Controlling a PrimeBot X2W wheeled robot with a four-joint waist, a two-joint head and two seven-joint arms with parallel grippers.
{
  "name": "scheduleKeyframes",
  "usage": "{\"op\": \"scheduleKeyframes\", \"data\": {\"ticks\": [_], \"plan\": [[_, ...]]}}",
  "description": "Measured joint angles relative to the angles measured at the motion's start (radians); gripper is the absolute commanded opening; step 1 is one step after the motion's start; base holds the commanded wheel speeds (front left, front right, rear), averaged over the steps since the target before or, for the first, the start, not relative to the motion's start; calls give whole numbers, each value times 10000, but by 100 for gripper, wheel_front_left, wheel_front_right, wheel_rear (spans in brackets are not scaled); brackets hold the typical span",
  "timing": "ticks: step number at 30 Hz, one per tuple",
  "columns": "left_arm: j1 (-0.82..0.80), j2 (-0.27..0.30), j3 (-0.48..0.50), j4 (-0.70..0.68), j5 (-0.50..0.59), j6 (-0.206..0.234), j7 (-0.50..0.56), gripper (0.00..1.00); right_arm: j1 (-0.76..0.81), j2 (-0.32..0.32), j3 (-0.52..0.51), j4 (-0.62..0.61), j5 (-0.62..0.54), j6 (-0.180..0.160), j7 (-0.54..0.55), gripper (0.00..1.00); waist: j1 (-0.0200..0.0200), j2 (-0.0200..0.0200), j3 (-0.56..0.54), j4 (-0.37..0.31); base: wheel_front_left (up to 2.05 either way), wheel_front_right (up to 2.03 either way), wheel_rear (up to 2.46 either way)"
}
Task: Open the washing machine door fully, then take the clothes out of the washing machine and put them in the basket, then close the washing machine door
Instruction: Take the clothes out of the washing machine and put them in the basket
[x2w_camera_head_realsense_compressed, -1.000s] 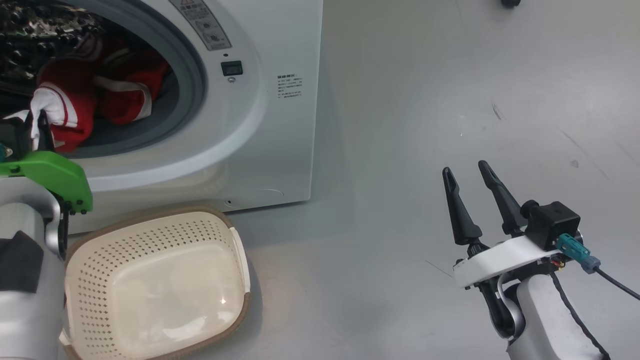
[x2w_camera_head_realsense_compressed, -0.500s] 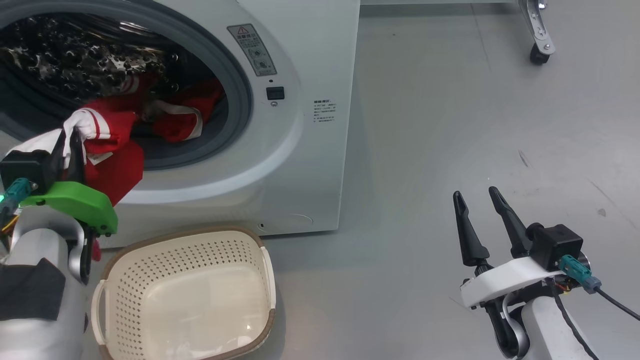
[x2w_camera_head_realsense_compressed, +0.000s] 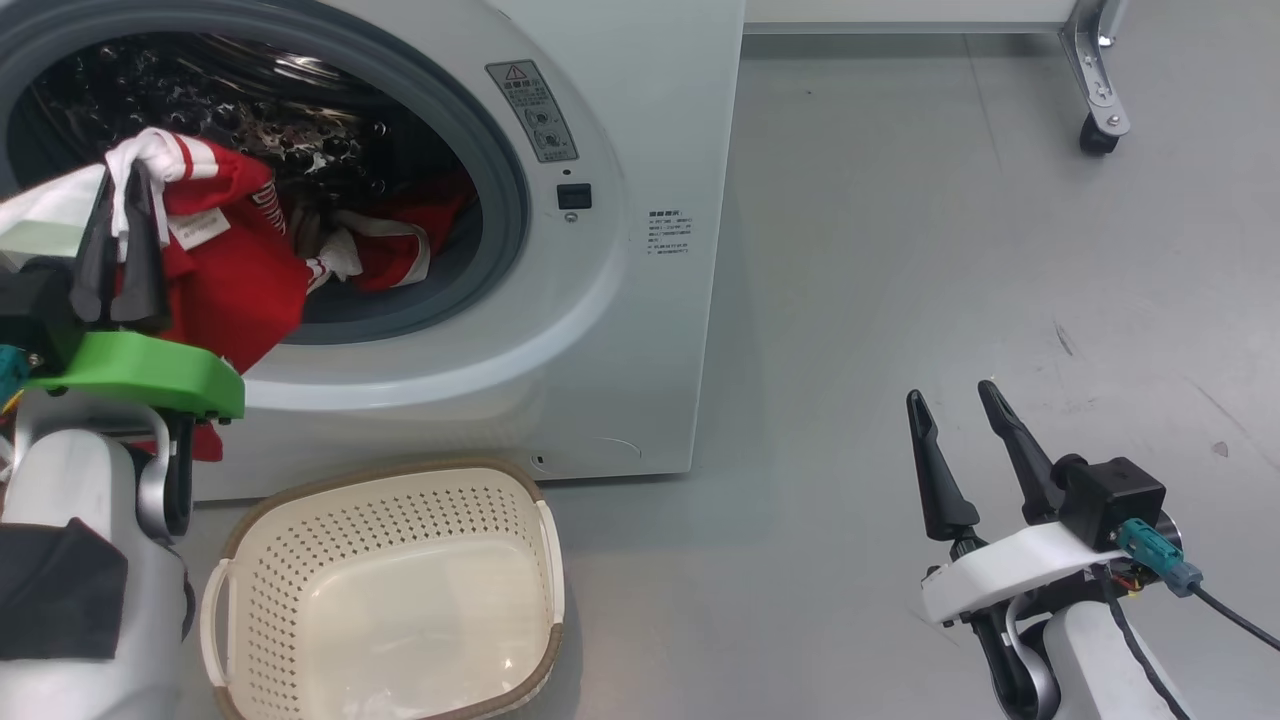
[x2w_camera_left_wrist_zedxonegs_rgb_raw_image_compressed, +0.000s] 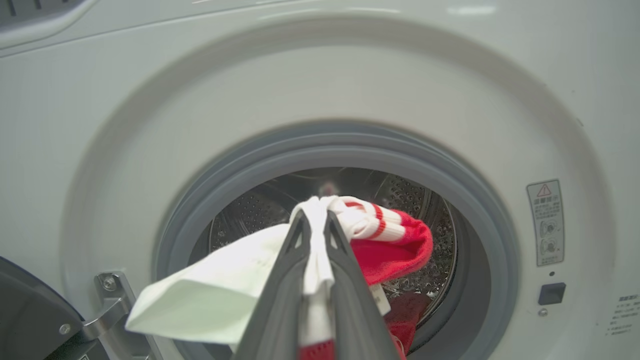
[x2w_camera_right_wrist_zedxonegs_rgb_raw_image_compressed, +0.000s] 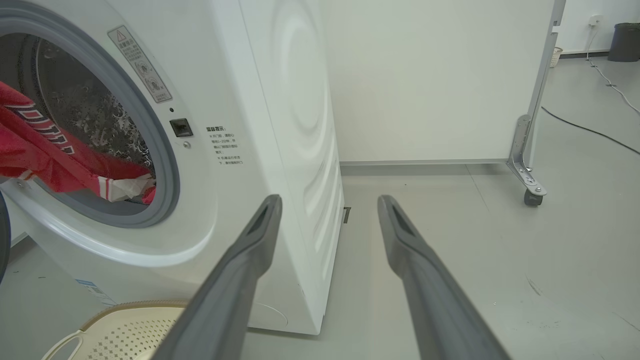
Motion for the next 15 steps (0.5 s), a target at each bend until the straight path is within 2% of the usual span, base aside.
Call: {"op": "scheduleKeyframes", "data": {"ticks": [9, 15], "plan": [[702, -211, 92, -1971, 245, 0, -4, 0, 128, 0, -2, -40, -48, 0, 0, 100, 0, 0, 39, 44, 0, 0, 0], [1437, -318, -88, -2079, 291, -58, -4, 0, 165, -4, 15, -42, -90, 2, 0, 100, 0, 0, 76, 75, 0, 0, 0]]}}
